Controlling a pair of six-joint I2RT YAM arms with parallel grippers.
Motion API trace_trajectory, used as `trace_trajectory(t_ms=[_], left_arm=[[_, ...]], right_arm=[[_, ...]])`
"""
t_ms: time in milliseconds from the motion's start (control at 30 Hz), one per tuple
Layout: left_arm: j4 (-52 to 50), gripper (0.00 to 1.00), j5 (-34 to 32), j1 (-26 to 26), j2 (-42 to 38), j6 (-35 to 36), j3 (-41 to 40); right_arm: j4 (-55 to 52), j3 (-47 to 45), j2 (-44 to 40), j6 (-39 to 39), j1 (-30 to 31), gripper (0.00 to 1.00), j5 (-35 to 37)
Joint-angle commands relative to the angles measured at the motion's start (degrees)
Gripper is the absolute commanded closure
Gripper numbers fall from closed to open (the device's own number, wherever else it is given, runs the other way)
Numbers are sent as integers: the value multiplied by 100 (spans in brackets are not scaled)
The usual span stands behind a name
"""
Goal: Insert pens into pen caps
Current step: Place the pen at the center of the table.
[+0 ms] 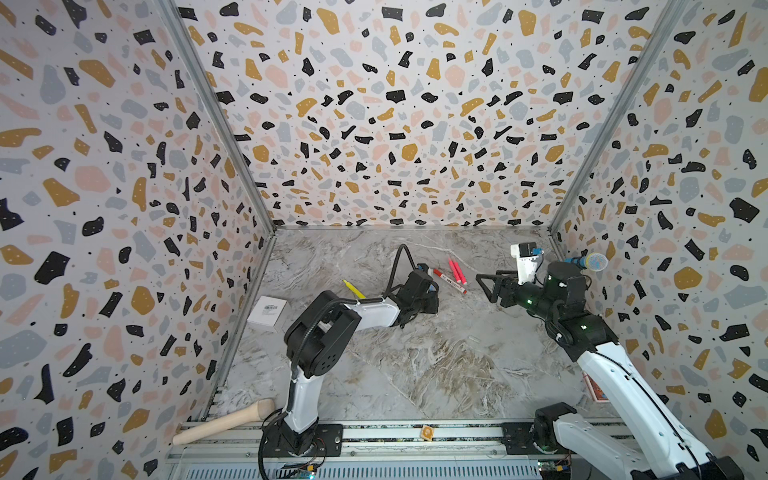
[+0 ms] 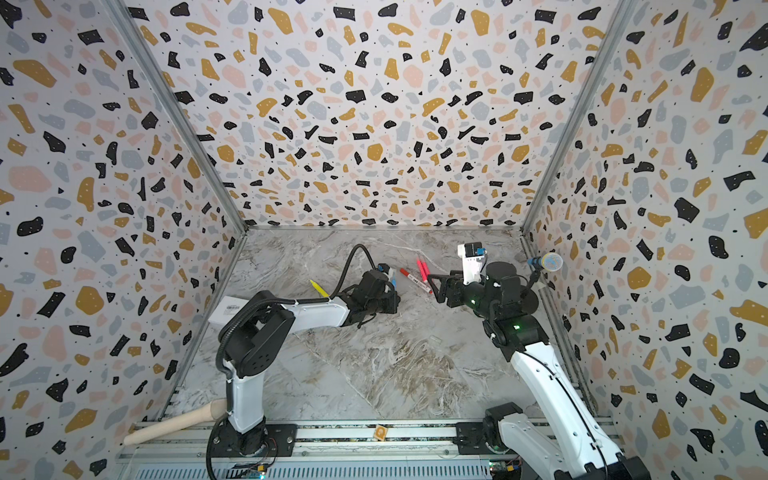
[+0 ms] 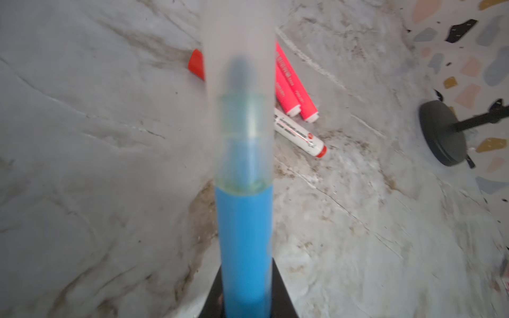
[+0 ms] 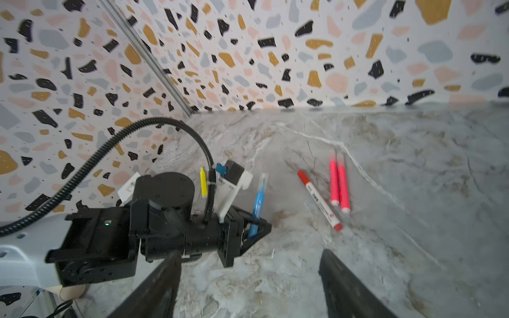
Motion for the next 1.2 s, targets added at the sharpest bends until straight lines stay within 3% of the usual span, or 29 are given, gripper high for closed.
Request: trace_trajectory(t_ms=[0,133,200,233,267,300,433,533,733,933,1000,1167], left_arm=[[-387,93,-306,-16,363,-533,528],[-300,81,-358,-19,607,-879,711],[-325,52,-432,-19,591,-1005,750],[-362,42,-461,-15,559,-1025,770],[-396,16,-539,-19,472,-1029,748],[-423,0,-632,-26,335,-1016,691],[-667,0,-963,19,-418,-855,344],[-978,0,-1590,251,-1324,-778,-238],[-1167,13,-2275,1578,-2800,-1014,-1673],[-1579,26,-2350,2369,-2294,-857,-1551],[-1739,31,-2286,2397,-1961,-811,-1322],[-1625,32,-2171,2395,-1545,-934,-1282]], right_arm=[[-10,-2,-79,38,-25,20,53],[88,-69,-58,94,-41,20,50],[159,-128,-61,113,-41,20,33],[193,-159,-41,120,-40,20,23],[224,-194,-10,117,-41,20,-19],[238,-213,32,104,-37,20,-61],[311,-321,108,104,-39,19,-60],[450,-429,76,188,-36,19,-58],[673,-622,141,324,-16,20,-258],[673,-710,118,423,38,21,-227],[661,-741,107,445,47,22,-218],[674,-786,107,452,62,23,-220]])
